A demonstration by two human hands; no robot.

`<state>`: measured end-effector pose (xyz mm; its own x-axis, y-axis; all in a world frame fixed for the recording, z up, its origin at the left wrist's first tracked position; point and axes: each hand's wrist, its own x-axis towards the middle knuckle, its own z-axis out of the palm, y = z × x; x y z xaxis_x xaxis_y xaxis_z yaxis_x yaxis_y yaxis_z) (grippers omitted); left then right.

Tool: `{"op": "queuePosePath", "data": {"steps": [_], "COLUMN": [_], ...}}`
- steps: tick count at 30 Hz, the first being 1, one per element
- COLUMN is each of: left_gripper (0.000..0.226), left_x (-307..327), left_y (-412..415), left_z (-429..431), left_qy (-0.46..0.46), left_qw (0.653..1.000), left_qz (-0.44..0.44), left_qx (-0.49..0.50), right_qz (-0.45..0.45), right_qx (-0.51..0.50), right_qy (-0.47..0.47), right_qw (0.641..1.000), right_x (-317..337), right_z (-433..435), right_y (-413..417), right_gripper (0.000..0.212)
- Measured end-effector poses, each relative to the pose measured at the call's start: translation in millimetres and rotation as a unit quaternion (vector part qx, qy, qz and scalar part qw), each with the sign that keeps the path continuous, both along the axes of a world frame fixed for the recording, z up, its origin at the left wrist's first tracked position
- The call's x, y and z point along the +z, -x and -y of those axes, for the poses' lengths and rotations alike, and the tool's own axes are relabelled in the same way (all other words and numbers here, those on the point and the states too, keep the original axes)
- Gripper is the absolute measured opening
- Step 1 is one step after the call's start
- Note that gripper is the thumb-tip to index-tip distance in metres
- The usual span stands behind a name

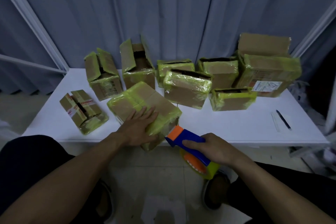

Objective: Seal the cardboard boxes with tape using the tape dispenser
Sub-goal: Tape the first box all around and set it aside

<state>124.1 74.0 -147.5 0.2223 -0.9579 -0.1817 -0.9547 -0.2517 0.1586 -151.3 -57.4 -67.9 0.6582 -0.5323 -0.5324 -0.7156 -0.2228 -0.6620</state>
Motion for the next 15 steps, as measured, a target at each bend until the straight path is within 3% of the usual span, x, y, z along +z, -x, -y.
{"op": "queuePosePath", "data": {"steps": [8,15], "left_gripper": [0.098,0.101], "left_x": [1.1,3.9], "left_y": [0.0,2.6], "left_z": [0.9,1.3], "left_qy": [-0.008,-0.013], "left_qw": [1.0,1.0], "left_qz": [0.0,-0.025], "left_qx": [0.002,0.007], "right_qz": [0.012,-0.022], "right_qx": [-0.017,-0.006], "right_qy": [-0.034,-0.019], "right_qw": [0.999,1.0], "right_x": [-2.4,-28.2], "right_z": [-0.2,5.0], "right_y": [22.7,29.8], "right_gripper": [0.052,0.069]}}
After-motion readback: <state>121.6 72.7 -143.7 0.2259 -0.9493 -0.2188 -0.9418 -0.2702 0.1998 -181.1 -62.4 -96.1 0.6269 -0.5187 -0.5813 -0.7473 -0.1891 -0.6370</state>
